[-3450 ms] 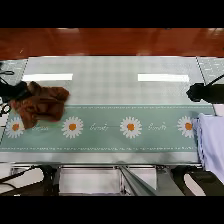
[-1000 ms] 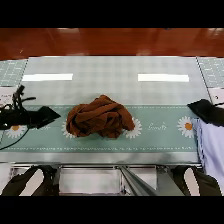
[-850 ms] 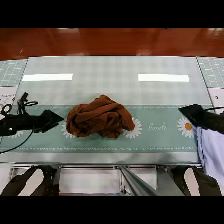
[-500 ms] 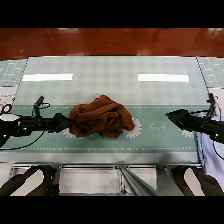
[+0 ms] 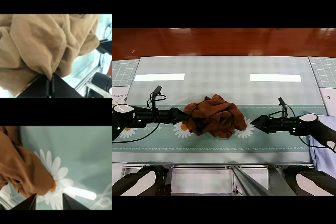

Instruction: Fold the shirts.

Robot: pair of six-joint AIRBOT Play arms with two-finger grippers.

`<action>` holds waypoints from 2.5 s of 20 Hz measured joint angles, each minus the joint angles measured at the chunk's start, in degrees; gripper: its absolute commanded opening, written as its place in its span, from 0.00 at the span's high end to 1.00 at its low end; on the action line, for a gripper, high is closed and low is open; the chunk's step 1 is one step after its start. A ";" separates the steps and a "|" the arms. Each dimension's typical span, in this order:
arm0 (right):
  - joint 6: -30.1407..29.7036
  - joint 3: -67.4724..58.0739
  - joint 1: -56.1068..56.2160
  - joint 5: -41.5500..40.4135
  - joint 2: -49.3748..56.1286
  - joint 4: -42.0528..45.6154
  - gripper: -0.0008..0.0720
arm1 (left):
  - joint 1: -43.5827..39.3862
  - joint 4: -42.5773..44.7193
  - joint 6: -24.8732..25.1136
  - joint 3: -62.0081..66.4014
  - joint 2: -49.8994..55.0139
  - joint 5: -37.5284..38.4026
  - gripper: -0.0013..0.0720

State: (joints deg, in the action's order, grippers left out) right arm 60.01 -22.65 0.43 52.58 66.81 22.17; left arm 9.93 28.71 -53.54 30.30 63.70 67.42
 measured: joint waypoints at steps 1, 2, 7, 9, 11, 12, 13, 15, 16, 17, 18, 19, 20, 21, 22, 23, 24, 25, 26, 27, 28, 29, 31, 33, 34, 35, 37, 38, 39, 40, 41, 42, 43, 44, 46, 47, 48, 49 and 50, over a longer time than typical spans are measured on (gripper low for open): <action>-0.92 -0.66 1.73 -0.87 1.97 -1.36 0.45 | -0.07 -0.02 0.09 0.17 0.00 0.15 0.95; -1.70 -1.49 3.21 -1.38 3.63 -2.34 0.45 | -0.11 -0.07 0.20 0.28 0.04 0.42 0.95; -3.28 -6.95 9.11 -3.52 9.88 -4.96 0.45 | -0.17 -0.24 0.26 0.57 0.04 1.66 0.95; -3.30 -8.59 11.08 -4.28 11.08 -5.20 0.45 | -0.17 -0.24 0.31 0.57 0.04 1.97 0.95; -3.04 -9.57 12.98 -4.98 11.72 -5.44 0.62 | -0.17 -0.22 0.35 0.57 0.04 1.99 0.95; -2.86 -9.88 13.90 -5.53 11.96 -5.40 0.89 | -0.17 -0.24 0.35 0.57 0.04 2.01 0.95; -2.56 -10.14 14.62 -5.62 12.09 -5.29 0.95 | -0.17 -0.24 0.35 0.57 0.04 2.01 0.95; -3.10 -10.40 15.54 -5.14 12.22 -5.51 0.95 | -0.17 -0.22 0.35 0.61 0.04 2.05 0.95; -3.37 -10.58 15.67 -4.37 12.17 -5.35 0.96 | -0.17 -0.22 0.37 0.74 0.04 2.12 0.95; -3.45 -10.80 15.65 -3.52 11.82 -4.72 0.96 | -0.13 -0.22 0.37 1.11 0.04 2.47 0.95; -3.32 -11.21 15.32 -2.54 11.02 -3.87 0.96 | 0.09 -0.17 0.35 1.92 0.04 3.08 0.95; -2.69 -11.98 14.69 -1.31 9.68 -2.75 0.96 | 0.44 -0.20 0.35 3.15 -0.02 3.65 0.95; -1.49 -13.22 13.70 -0.50 7.93 -0.92 0.96 | 0.92 -0.11 0.24 4.79 -0.15 4.68 0.95; 0.28 -15.32 12.31 0.52 5.53 1.64 0.96 | 1.53 -0.04 -0.07 7.26 -0.42 5.64 0.95; 2.58 -18.38 10.62 1.90 2.78 5.01 0.96 | 2.14 -0.09 -0.87 10.16 -0.74 6.71 0.96; 5.22 -22.40 8.66 3.10 -0.11 8.59 0.96 | 2.73 -0.07 -1.99 13.97 -1.11 7.56 0.96; 7.72 -26.91 6.82 4.15 -2.62 12.39 0.96 | 3.21 -0.07 -3.04 18.40 -1.53 8.04 0.96; 9.94 -32.20 5.05 5.86 -4.96 15.69 0.96 | 3.52 -0.11 -4.09 22.93 -1.99 8.44 0.96; 12.17 -38.14 3.45 7.56 -7.19 19.41 0.96 | 3.74 -0.17 -5.40 27.89 -2.60 8.55 0.96; 14.08 -44.39 2.29 9.25 -9.11 22.77 0.96 | 3.89 -0.24 -6.69 32.59 -3.32 8.11 0.96; 15.61 -50.18 1.53 10.62 -10.62 25.62 0.96 | 4.04 -0.26 -8.02 37.53 -4.20 7.15 0.95; 17.03 -55.91 0.94 11.85 -11.85 28.35 0.96 | 4.11 -0.31 -9.14 42.29 -5.20 6.27 0.96; 19.41 -67.36 0.17 14.53 -13.94 33.40 0.96 | 4.22 -0.37 -10.67 50.18 -7.41 5.44 0.95; 20.79 -75.97 -0.20 17.31 -15.85 37.29 0.96 | 4.33 -0.35 -11.52 56.54 -10.43 4.79 0.96; 21.33 -79.03 -0.33 18.64 -16.98 39.04 0.96 | 4.33 0.17 -12.07 58.95 -12.31 4.57 0.96; 21.94 -81.35 -0.39 19.80 -18.29 40.79 0.96 | 4.39 0.76 -12.41 60.65 -14.27 4.52 0.96; 23.08 -84.39 -0.50 22.60 -21.57 45.18 0.96 | 4.42 4.09 -13.38 62.99 -18.86 4.00 0.96; 23.85 -85.35 -0.52 24.24 -23.45 47.63 0.96 | 4.44 6.51 -14.19 63.65 -21.11 3.65 0.96; 24.74 -86.01 -0.55 26.32 -25.29 50.34 0.96 | 4.44 9.18 -15.02 64.11 -23.39 3.23 0.96; 25.59 -86.40 -0.57 28.44 -26.88 52.57 0.96 | 4.44 12.28 -16.09 64.50 -25.73 3.26 0.96; 26.43 -86.51 -0.61 30.91 -28.50 54.47 0.96 | 4.44 15.58 -17.38 64.76 -27.89 3.43 0.96; 27.10 -86.20 -0.61 33.24 -29.88 55.67 0.96 | 4.44 18.23 -18.53 64.94 -29.51 3.74 0.96; 27.89 -85.42 -0.61 35.80 -31.26 56.65 0.96 | 4.44 21.22 -19.67 64.96 -30.75 4.83 0.96; 28.55 -84.11 -0.61 37.86 -32.48 57.46 0.96 | 4.44 23.91 -20.65 64.87 -31.52 6.23 0.96; 29.88 -79.32 -0.61 40.74 -34.91 58.51 0.96 | 4.44 26.99 -22.18 63.14 -32.20 8.31 0.96; 30.53 -75.80 -0.61 41.51 -36.13 58.90 0.96 | 4.44 28.20 -22.80 61.20 -32.28 9.73 0.96; 31.17 -71.95 -0.61 41.81 -37.24 59.23 0.96 | 4.44 29.00 -23.10 58.71 -32.26 10.27 0.96; 31.67 -67.23 -0.61 41.22 -38.25 59.63 0.96 | 4.42 29.57 -23.45 55.30 -32.00 10.80 0.96; 32.35 -62.23 -0.61 39.80 -39.04 59.93 0.96 | 4.37 29.75 -23.58 51.49 -31.58 10.86 0.95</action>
State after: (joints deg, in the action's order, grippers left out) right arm 92.36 -84.88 -0.19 92.38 27.77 82.11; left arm 14.31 58.46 -77.12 81.80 32.12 78.28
